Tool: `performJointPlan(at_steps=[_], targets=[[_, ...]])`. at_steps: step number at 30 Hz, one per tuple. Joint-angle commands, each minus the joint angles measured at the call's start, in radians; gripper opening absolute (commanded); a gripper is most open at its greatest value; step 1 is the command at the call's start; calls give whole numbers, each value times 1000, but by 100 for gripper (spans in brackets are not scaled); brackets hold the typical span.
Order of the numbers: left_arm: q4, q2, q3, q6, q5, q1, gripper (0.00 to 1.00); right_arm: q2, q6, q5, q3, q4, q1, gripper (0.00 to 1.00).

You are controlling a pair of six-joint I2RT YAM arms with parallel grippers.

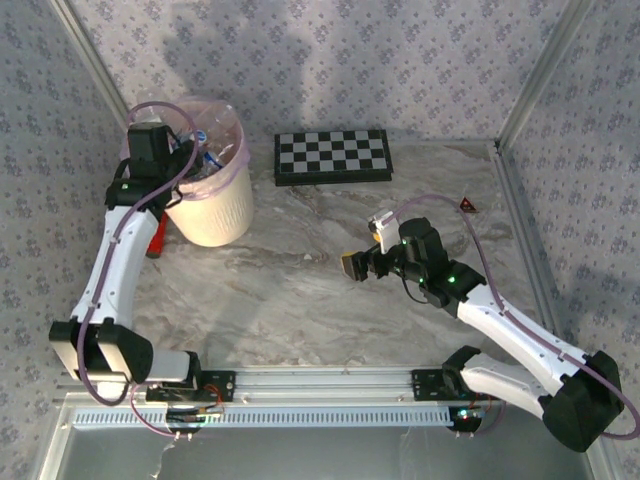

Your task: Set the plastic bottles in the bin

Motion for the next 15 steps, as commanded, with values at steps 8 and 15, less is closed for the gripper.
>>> performJointPlan(at_steps=[8,15], targets=[[-65,-227,57,183,82,-51,81,-59,-38,144,63,-70,-46,100],[-23,-548,-378,213,-171,-184,96,-56,13,527,25,-119,-194,100]])
